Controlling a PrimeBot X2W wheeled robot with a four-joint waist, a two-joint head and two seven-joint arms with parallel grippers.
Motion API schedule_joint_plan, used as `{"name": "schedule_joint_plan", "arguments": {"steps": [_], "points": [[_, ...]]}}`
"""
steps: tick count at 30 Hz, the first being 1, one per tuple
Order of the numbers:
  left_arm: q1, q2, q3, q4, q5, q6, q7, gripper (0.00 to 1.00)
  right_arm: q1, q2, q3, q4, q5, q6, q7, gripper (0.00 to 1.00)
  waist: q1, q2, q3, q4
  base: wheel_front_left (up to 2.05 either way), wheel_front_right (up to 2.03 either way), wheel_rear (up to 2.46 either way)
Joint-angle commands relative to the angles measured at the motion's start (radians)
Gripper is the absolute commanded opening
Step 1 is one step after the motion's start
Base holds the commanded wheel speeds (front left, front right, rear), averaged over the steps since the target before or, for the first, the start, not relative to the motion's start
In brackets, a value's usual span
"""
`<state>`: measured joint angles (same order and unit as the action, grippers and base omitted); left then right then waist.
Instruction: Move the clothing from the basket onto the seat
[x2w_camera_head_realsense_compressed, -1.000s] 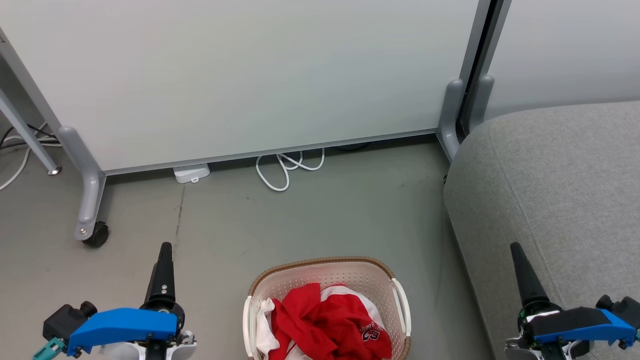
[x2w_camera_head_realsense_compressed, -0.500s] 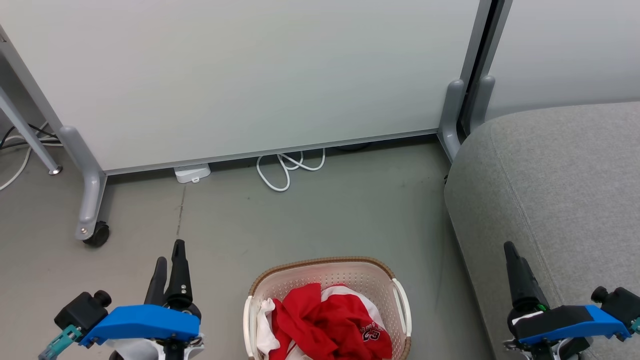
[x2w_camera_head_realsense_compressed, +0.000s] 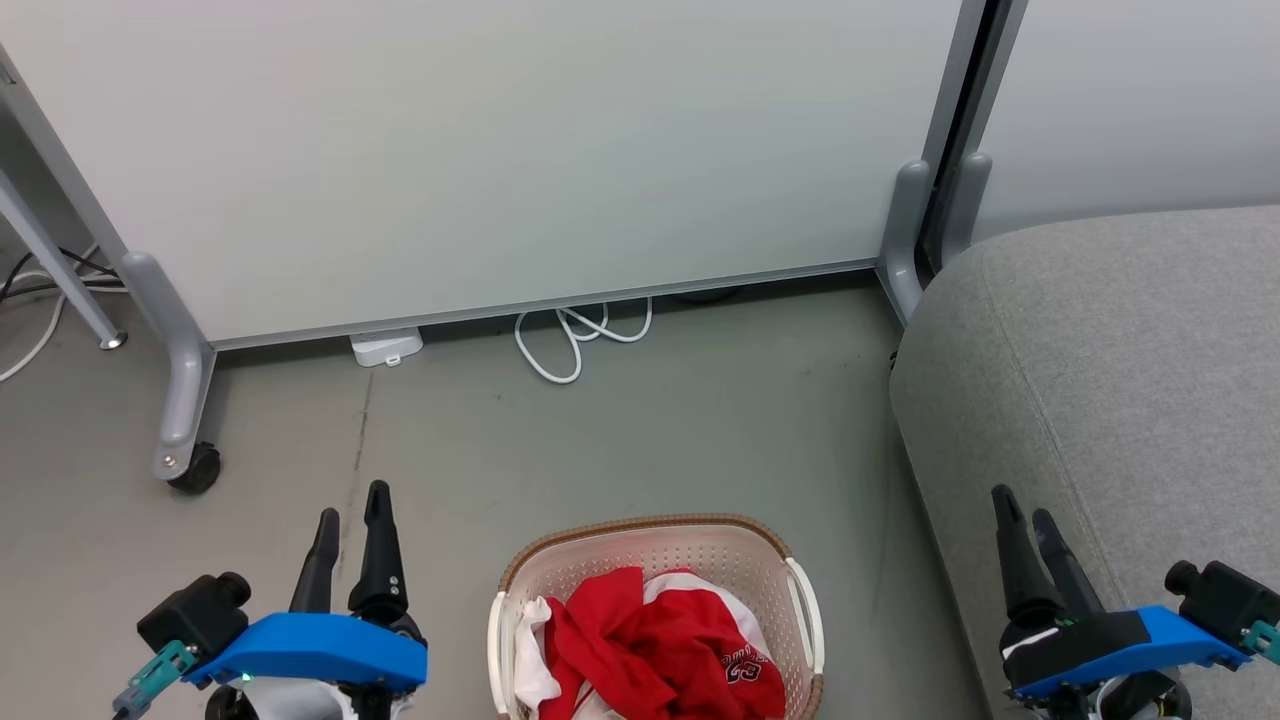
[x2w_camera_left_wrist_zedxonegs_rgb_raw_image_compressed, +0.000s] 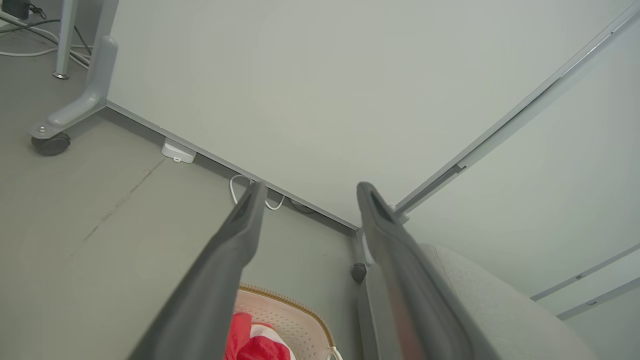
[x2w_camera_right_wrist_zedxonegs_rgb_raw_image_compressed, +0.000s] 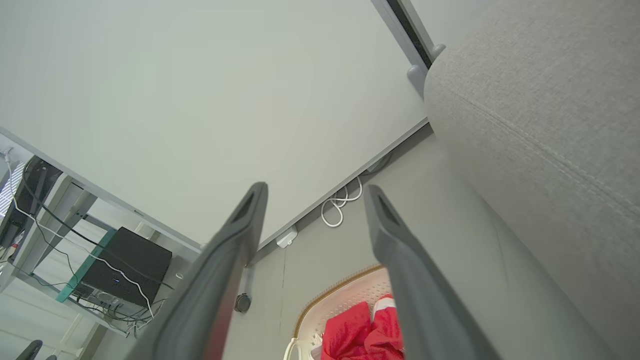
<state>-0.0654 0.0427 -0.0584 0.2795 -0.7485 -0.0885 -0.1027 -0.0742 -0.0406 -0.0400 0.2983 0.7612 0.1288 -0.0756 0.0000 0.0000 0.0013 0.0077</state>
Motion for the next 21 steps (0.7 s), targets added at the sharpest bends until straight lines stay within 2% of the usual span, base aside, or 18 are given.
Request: {"name": "schedule_joint_plan", "arguments": {"steps": [1,6,21], "points": [[-0.026,0.008,-0.009,-0.008,0.037,-0.002,-0.012,1.00,-0.015,-0.008,0.001,-0.015,-0.039,0.002,-0.008,1.00,0.0000,0.0000,0.000,0.000,0.00,0.00,0.00],[-0.028,0.008,-0.021,-0.001,0.110,0.001,-0.032,1.00,-0.010,-0.009,0.004,-0.019,-0.120,0.002,-0.015,1.00,0.0000,0.0000,-0.002,0.000,0.00,0.00,0.00],[-0.030,0.008,-0.044,0.018,0.225,0.007,-0.070,1.00,-0.008,-0.010,0.009,-0.020,-0.265,0.002,-0.035,1.00,0.0000,0.0000,-0.003,0.001,0.00,0.00,0.00]]}}
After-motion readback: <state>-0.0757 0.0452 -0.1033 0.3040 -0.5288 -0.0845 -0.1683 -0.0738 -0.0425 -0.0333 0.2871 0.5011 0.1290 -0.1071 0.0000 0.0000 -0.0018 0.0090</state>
